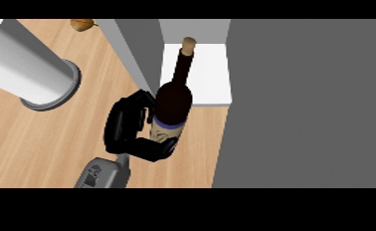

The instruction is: Pick up the wine, place it into the cabinet and close the cabinet

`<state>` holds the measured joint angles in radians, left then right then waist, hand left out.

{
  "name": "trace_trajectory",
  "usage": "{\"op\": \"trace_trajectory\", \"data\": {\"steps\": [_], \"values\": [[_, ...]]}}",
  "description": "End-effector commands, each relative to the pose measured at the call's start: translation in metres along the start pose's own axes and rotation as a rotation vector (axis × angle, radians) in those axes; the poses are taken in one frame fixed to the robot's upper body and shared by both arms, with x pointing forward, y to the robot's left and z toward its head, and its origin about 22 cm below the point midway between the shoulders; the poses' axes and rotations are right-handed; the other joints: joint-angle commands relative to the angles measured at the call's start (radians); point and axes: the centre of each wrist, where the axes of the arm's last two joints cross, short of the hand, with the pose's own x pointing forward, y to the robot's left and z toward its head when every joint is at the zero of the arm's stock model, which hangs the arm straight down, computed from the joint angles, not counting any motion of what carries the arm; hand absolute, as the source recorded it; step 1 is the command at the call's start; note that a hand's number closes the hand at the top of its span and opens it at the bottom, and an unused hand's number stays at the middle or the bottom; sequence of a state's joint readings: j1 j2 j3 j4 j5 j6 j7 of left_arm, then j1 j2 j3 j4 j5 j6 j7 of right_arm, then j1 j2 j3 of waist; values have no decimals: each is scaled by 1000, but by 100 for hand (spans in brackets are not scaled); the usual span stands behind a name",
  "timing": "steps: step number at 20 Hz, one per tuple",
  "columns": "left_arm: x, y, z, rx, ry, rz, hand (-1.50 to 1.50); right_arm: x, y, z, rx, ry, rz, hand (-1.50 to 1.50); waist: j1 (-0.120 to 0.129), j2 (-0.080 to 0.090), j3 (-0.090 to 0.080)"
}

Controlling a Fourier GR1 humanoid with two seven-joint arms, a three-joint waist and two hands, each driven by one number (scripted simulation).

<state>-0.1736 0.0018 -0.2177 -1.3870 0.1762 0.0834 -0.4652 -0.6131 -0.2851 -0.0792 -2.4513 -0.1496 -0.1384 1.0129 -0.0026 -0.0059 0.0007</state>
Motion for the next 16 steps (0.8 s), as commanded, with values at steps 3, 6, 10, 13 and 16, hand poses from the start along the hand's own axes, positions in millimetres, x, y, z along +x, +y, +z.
{"op": "trace_trajectory", "data": {"steps": [3,6,10,13,16], "values": [[43,-50,-35,12,8,64,150,4,5,23,79,2,-71,-150,-11,1,0],[63,-56,-54,27,-14,29,150,4,0,24,100,24,-67,-150,-9,2,0],[83,-78,-64,45,29,20,150,-11,-13,24,53,7,-54,-150,-6,4,1],[93,-92,-80,79,58,23,150,4,-3,23,102,6,-53,-150,-13,1,0],[88,-84,-100,86,61,21,150,2,2,30,88,3,-70,-150,-13,3,-1]]}}
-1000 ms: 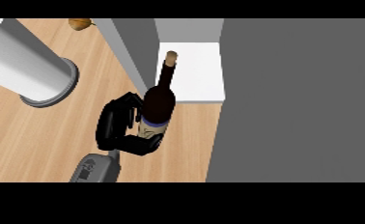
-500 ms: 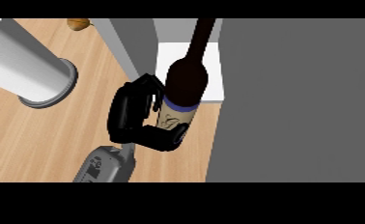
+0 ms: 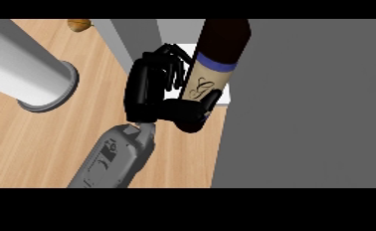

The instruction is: Pick up the wine, place it into the cabinet and close the cabinet

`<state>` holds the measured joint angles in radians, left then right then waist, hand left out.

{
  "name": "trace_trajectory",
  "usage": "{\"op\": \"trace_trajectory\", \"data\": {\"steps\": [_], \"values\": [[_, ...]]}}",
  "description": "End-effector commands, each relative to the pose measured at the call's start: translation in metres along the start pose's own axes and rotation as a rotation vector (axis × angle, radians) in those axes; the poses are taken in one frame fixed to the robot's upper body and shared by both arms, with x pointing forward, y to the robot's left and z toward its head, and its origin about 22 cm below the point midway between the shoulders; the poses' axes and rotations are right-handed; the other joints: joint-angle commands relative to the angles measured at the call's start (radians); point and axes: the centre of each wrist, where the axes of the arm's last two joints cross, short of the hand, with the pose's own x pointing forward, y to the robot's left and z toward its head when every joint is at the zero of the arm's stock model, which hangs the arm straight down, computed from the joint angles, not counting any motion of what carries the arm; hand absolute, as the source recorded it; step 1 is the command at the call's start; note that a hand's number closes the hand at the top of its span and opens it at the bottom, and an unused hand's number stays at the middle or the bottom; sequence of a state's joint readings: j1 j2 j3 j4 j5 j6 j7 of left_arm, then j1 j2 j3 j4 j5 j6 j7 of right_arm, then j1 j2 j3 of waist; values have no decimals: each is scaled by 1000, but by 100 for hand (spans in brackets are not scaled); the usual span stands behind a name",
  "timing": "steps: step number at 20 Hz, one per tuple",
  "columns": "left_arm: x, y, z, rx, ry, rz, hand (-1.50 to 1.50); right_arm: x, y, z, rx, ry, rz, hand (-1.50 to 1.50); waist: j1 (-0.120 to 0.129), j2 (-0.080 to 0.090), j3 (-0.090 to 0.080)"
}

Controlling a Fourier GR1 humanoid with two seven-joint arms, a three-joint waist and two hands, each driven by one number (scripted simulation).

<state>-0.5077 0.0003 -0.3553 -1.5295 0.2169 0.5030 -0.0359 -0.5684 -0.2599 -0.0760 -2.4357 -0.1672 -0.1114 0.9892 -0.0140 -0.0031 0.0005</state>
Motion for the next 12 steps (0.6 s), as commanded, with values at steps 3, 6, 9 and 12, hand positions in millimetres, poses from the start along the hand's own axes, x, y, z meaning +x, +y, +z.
{"op": "trace_trajectory", "data": {"steps": [3,6,9,12], "values": [[5,-13,-36,29,-3,-38,150,11,-1,22,55,-42,-53,-150,-3,2,0],[-9,-17,-41,69,-10,-61,150,14,-13,8,55,-37,-32,-150,-5,3,0],[-27,-2,-37,19,-53,-181,150,9,-1,20,58,-27,-44,-150,-2,2,-1],[-31,2,-56,20,-61,-215,150,10,-4,4,59,-44,-43,-150,-2,5,-1]]}}
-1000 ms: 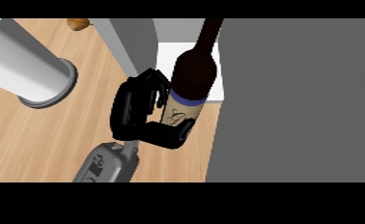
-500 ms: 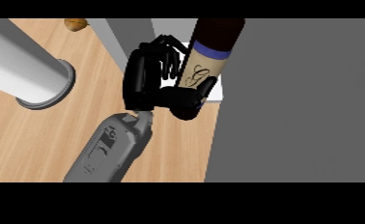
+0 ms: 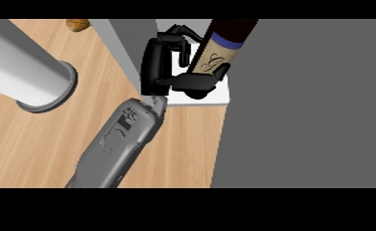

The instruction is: Pick up the wine, place it into the cabinet and close the cabinet

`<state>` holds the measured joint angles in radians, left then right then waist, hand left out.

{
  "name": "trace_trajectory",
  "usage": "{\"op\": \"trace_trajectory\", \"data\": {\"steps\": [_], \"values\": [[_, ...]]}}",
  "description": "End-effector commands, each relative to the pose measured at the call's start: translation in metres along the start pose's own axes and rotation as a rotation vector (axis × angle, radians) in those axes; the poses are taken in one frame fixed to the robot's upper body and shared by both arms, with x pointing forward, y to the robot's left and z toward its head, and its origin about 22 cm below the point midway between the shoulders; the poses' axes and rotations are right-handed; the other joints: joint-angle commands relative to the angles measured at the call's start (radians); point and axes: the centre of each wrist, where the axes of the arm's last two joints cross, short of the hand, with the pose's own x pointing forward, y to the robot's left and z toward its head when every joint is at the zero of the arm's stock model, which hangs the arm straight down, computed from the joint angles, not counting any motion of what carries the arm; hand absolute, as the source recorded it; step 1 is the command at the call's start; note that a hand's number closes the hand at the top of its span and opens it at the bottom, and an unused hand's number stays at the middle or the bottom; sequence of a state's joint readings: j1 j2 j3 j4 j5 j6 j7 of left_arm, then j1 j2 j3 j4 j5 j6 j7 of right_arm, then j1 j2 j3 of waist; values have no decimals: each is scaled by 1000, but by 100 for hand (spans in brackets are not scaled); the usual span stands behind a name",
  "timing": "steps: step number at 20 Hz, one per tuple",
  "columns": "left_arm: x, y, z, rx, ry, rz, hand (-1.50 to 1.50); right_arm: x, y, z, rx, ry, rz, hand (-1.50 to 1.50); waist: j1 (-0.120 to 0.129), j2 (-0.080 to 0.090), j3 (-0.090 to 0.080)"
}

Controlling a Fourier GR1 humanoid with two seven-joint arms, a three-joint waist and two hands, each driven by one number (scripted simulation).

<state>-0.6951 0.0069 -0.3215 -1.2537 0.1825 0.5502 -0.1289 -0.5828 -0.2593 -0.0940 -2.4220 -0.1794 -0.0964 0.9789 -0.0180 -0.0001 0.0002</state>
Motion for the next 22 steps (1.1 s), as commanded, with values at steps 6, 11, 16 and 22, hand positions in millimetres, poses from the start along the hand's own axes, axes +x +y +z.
{"op": "trace_trajectory", "data": {"steps": [6,11,16,22], "values": [[-25,-6,-1,5,-4,-58,150,4,-2,27,66,-15,-39,-150,0,0,0],[-52,0,15,15,-3,-90,150,10,-6,17,52,-26,-34,-150,0,-1,-1],[-63,-2,4,24,37,-67,150,-2,-5,17,62,-23,-72,-150,-9,3,0],[-95,14,9,21,86,-137,150,3,-2,20,75,-34,-56,-150,-9,4,0]]}}
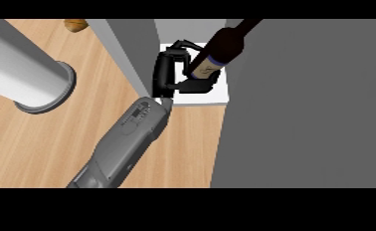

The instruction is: Pick up the wine, place it into the cabinet and close the cabinet

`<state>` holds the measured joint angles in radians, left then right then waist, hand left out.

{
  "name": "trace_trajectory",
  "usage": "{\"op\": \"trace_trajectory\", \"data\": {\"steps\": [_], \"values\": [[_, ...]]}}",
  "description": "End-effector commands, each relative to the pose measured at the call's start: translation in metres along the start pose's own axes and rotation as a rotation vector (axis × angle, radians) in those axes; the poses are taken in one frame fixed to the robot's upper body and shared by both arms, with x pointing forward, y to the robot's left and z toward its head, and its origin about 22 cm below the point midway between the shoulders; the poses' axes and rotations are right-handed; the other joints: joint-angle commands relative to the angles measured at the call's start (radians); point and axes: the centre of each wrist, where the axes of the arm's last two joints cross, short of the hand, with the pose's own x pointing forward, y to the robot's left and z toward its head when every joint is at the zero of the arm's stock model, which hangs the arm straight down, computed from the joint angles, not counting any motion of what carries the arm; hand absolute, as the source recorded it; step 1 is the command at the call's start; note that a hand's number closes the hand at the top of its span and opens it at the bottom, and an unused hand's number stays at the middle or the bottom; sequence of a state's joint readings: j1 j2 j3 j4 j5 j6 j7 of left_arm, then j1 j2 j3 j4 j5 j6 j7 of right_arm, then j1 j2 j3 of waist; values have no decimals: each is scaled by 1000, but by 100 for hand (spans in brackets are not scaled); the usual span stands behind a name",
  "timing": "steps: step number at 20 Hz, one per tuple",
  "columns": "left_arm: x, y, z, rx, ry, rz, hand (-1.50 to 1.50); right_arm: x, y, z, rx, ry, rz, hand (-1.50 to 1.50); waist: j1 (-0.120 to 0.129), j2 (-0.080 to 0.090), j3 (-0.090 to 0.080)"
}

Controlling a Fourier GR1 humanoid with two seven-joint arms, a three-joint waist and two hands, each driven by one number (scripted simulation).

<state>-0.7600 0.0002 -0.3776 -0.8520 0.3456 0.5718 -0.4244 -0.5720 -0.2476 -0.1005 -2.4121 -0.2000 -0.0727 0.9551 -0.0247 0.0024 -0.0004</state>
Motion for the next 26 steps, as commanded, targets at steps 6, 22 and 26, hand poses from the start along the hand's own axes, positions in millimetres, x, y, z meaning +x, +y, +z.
{"op": "trace_trajectory", "data": {"steps": [6,22,26], "values": [[-39,5,15,9,17,-124,150,3,-6,9,55,-16,-45,-150,-5,2,0],[-37,22,-27,135,44,13,150,6,4,15,79,-28,-58,-150,-28,8,-1],[-39,30,-36,139,69,-18,150,6,7,13,80,-22,-60,-150,-28,12,-1]]}}
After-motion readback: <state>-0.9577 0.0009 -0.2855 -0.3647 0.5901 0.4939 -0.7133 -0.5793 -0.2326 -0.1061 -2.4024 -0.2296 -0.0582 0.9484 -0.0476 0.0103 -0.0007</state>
